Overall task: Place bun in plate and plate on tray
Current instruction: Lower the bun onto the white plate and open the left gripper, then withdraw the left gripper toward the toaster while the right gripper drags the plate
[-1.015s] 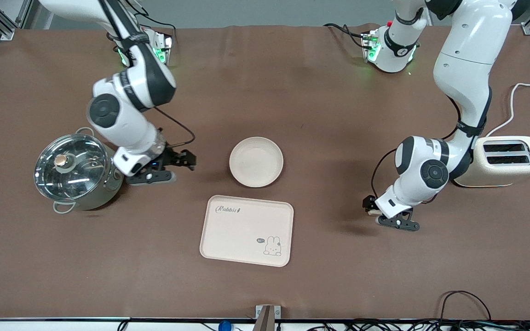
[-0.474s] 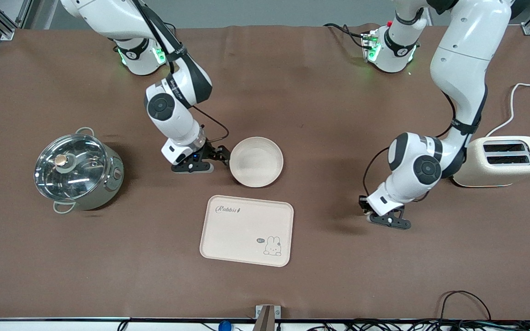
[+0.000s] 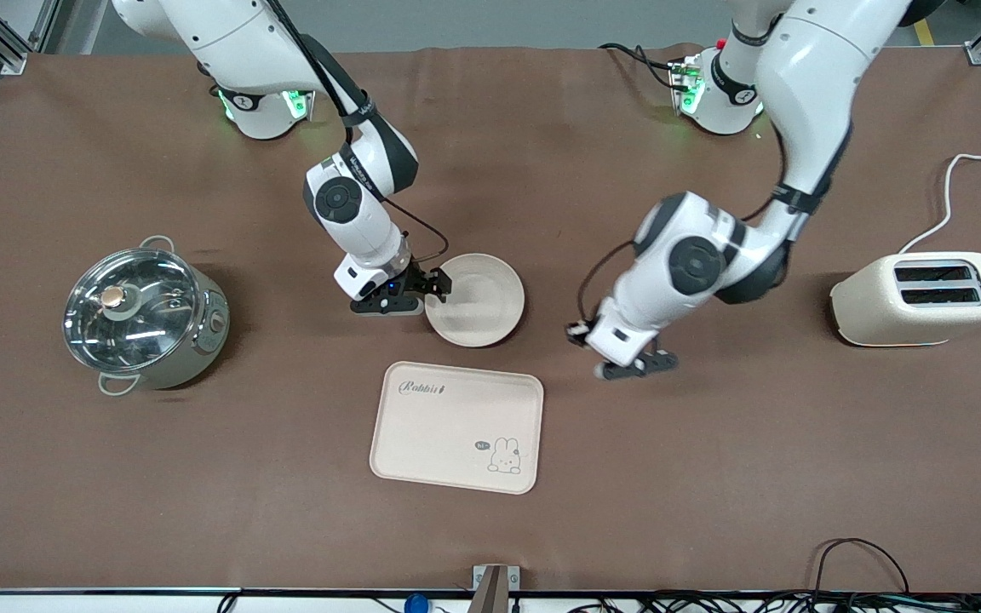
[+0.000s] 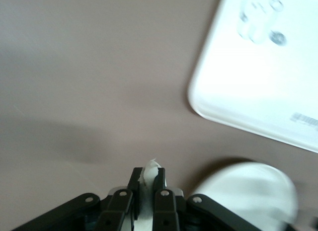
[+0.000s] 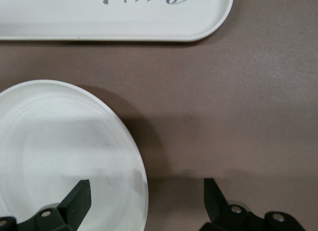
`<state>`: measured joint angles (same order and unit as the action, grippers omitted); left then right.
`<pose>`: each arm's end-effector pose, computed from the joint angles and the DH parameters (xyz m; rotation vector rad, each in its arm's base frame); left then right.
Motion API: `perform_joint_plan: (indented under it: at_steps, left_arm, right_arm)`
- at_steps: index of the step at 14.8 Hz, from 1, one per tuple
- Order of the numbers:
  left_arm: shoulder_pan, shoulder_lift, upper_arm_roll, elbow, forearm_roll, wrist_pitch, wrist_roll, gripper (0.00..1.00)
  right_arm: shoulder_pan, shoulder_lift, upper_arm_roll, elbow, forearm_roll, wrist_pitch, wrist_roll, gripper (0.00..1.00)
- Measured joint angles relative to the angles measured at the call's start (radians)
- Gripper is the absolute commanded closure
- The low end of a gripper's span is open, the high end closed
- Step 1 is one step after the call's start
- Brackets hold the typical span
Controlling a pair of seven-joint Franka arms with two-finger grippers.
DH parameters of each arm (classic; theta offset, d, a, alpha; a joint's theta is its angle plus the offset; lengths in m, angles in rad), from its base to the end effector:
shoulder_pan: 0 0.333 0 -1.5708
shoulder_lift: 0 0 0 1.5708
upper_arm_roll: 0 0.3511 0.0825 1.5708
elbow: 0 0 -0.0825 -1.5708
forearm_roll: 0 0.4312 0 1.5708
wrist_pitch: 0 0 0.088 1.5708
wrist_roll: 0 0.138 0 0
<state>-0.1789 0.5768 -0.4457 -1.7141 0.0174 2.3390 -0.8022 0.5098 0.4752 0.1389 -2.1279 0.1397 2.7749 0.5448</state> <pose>0.6165 -0.4058 0.2621 2.8848 0.3509 -0.0983 0.5094 0.3820 0.1611 -2.9403 0.0633 -0.1082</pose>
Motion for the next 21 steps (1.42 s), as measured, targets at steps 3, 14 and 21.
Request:
perform_joint_plan:
  at_steps: [3,14,21]
  left_arm:
    - [-0.118,0.05,-0.004,0.04,0.0,0.012,-0.189,0.82]
    - [-0.189,0.171,0.01,0.086,0.006,0.172,-0.34,0.0]
    - [-0.077,0.051,0.061,0.189,0.267,-0.175,-0.111,0.0]
  right_arm:
    - [0.001,0.011,-0.003,0.0,0.0,0.001,0.007,0.03]
    - [0.014,0.02,-0.003,0.0,0.0,0.002,0.03,0.27]
    - [0.014,0.021,-0.003,0.0,0.001,0.002,0.031,0.89]
